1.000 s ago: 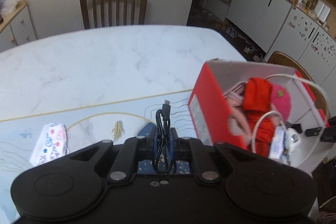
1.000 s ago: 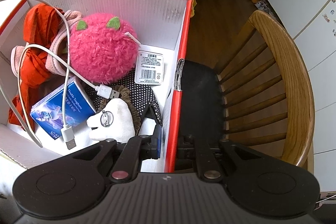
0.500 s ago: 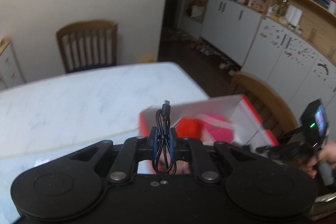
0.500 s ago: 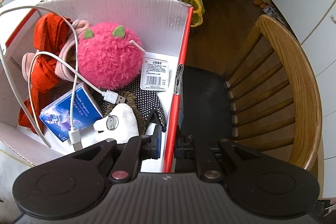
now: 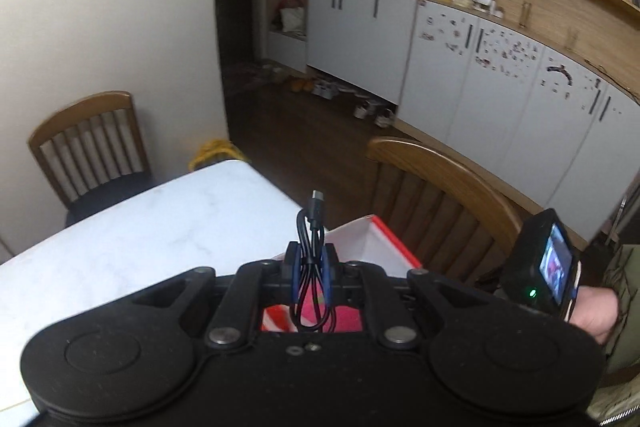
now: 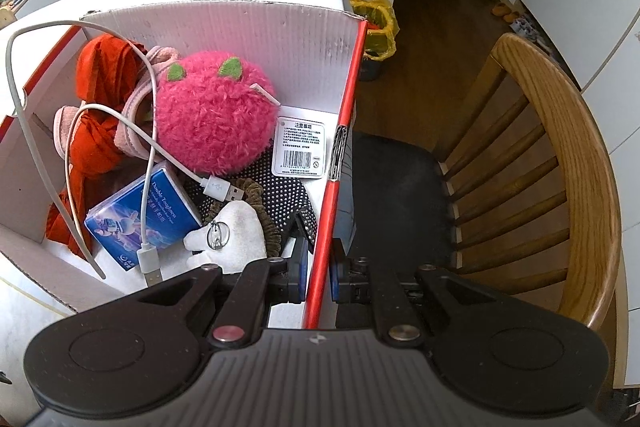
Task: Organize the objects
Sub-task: 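Lift the black cable and carry it over the box with the left gripper, then lower the black cable into the box and open the left gripper, then move the left gripper to the white printed cloth pouch on the mat, then grasp the white printed cloth pouch with the left gripper, then lift the white pouch and carry it over the box with the left gripper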
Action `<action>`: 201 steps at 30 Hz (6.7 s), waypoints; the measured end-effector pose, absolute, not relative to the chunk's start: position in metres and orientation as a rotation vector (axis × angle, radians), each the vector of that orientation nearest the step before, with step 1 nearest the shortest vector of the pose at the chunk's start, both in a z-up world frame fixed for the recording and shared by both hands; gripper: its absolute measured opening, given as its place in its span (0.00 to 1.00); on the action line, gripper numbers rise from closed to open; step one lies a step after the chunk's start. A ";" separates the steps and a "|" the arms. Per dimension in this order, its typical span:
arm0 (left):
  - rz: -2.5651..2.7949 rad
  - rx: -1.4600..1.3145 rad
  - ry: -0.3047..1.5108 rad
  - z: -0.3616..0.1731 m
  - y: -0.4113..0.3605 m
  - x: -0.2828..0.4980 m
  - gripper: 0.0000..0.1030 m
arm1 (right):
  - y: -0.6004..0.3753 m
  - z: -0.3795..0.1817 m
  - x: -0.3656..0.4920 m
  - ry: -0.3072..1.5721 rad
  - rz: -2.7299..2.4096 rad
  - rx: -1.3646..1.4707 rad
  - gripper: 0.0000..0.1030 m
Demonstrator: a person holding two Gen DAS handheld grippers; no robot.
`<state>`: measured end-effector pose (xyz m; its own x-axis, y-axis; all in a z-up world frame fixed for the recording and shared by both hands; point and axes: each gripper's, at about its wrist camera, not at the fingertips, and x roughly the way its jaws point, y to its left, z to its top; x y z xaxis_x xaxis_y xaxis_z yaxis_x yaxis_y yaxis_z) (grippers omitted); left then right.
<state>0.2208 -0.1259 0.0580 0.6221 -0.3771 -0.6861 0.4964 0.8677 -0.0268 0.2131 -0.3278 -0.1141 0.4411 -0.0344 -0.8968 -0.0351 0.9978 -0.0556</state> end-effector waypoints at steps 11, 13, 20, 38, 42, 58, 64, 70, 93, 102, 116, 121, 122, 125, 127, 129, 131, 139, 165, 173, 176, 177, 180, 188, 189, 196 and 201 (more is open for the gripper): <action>-0.579 0.126 0.900 0.006 -0.156 0.248 0.08 | -0.332 -0.113 0.214 1.113 0.003 -0.048 0.10; -0.572 0.115 0.940 -0.011 -0.155 0.253 0.08 | -0.332 -0.113 0.214 1.112 0.003 -0.046 0.10; -0.537 0.094 1.060 -0.063 -0.145 0.262 0.08 | -0.333 -0.113 0.214 1.113 0.002 -0.042 0.10; -0.558 0.051 1.103 -0.099 -0.123 0.253 0.17 | -0.334 -0.113 0.214 1.115 -0.006 -0.039 0.10; -0.575 0.053 1.100 -0.098 -0.122 0.245 0.19 | -0.334 -0.114 0.214 1.116 -0.007 -0.041 0.10; -0.542 -0.032 0.998 -0.066 -0.095 0.216 0.49 | -0.331 -0.115 0.215 1.122 -0.018 -0.050 0.10; -0.503 -0.049 0.923 -0.042 -0.078 0.203 0.57 | -0.329 -0.116 0.216 1.124 -0.023 -0.058 0.10; -0.443 -0.065 0.865 -0.024 -0.056 0.195 0.61 | -0.327 -0.115 0.217 1.126 -0.028 -0.064 0.10; -0.001 -0.177 0.834 -0.025 0.110 0.205 0.99 | -0.316 -0.114 0.221 1.146 -0.071 -0.089 0.10; 0.205 -0.199 0.924 -0.059 0.196 0.229 0.99 | -0.314 -0.115 0.223 1.158 -0.090 -0.090 0.10; 0.234 -0.247 1.074 -0.131 0.221 0.256 0.98 | -0.309 -0.116 0.228 1.176 -0.125 -0.095 0.10; 0.249 -0.266 1.094 -0.144 0.227 0.264 0.95 | -0.309 -0.117 0.229 1.181 -0.133 -0.096 0.10; 0.246 -0.267 1.098 -0.145 0.227 0.265 0.93 | -0.309 -0.117 0.229 1.182 -0.134 -0.096 0.10; 0.248 -0.254 1.100 -0.147 0.224 0.264 0.92 | -0.309 -0.116 0.230 1.185 -0.135 -0.094 0.10; 0.251 -0.247 1.098 -0.147 0.224 0.264 0.91 | -0.309 -0.116 0.230 1.186 -0.137 -0.095 0.10; 0.251 -0.236 1.094 -0.147 0.222 0.263 0.90 | -0.309 -0.117 0.230 1.186 -0.137 -0.095 0.10; 0.259 -0.199 1.099 -0.146 0.218 0.262 0.85 | -0.309 -0.116 0.230 1.186 -0.138 -0.095 0.10; 0.277 -0.171 1.091 -0.137 0.212 0.256 0.54 | -0.309 -0.117 0.230 1.186 -0.135 -0.096 0.10; 0.043 -0.098 1.021 -0.043 0.098 0.215 0.10 | -0.313 -0.118 0.226 1.165 -0.099 -0.085 0.10; -0.075 -0.048 0.986 -0.017 0.044 0.206 0.10 | -0.315 -0.118 0.224 1.158 -0.089 -0.077 0.10; -0.127 -0.031 0.971 -0.009 0.023 0.203 0.11 | -0.316 -0.117 0.223 1.154 -0.085 -0.071 0.10; -0.146 -0.026 0.964 -0.006 0.016 0.203 0.11 | -0.316 -0.117 0.223 1.153 -0.084 -0.068 0.10; -0.217 0.001 0.948 0.000 -0.010 0.202 0.12 | -0.318 -0.117 0.222 1.147 -0.081 -0.064 0.10; -0.380 0.087 0.931 0.007 -0.083 0.210 0.12 | -0.320 -0.117 0.220 1.139 -0.074 -0.054 0.10; -0.402 0.103 0.928 0.006 -0.091 0.211 0.12 | -0.320 -0.117 0.220 1.137 -0.074 -0.052 0.10; -0.488 0.195 0.959 -0.012 -0.141 0.221 0.12 | -0.322 -0.116 0.219 1.129 -0.063 -0.032 0.10; -0.513 0.260 1.000 -0.035 -0.165 0.230 0.13 | -0.325 -0.116 0.218 1.124 -0.058 -0.021 0.10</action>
